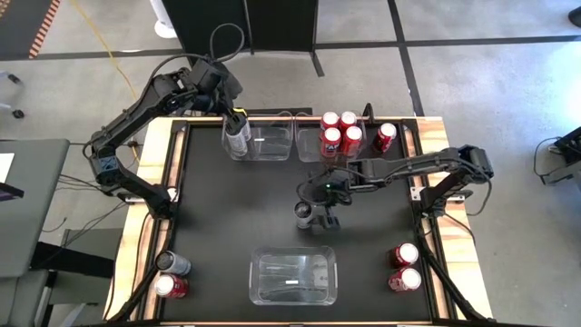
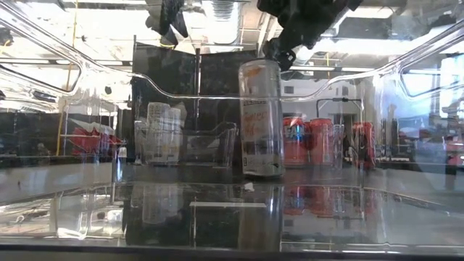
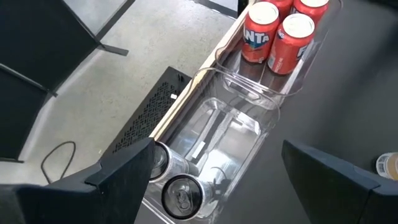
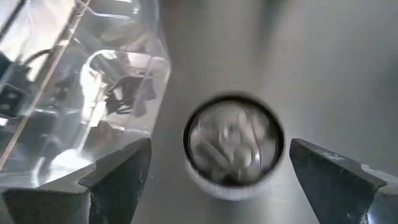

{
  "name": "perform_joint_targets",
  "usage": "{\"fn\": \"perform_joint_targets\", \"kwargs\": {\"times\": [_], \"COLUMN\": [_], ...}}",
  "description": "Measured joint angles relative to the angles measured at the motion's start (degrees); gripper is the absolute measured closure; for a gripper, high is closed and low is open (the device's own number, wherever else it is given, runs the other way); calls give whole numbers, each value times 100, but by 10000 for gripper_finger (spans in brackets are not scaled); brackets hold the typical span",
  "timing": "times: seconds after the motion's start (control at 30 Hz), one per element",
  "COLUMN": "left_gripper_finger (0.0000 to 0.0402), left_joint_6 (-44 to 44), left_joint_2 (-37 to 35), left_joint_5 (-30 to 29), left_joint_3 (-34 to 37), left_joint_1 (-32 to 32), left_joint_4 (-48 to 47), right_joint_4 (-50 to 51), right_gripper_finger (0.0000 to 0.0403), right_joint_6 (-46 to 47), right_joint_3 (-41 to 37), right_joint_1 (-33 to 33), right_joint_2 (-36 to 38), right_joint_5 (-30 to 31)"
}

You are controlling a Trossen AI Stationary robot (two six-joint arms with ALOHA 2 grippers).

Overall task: Sort soda cans
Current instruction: Put the top white soda can into the top left transparent bin

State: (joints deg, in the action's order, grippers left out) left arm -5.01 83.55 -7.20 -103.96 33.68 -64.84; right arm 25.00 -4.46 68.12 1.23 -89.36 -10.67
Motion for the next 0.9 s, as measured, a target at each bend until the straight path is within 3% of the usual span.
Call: {"fn": "perform_joint_targets", "kwargs": {"times": [0.73, 0.9], "left_gripper_finger": [54, 54], "left_joint_6": [105, 105], "left_joint_2": [0, 0], "left_joint_5": [11, 11], "left_joint_3": [0, 2], "left_joint_1": [-5, -5], "left_joint_4": [-28, -18], "right_joint_4": [-116, 3], "right_gripper_finger": [3, 18], "right_joint_6": [-584, -635], "right_joint_3": [11, 5], "right_joint_1": [-98, -100], "right_joint_2": [-155, -300], "right_joint_5": [-49, -244]}}
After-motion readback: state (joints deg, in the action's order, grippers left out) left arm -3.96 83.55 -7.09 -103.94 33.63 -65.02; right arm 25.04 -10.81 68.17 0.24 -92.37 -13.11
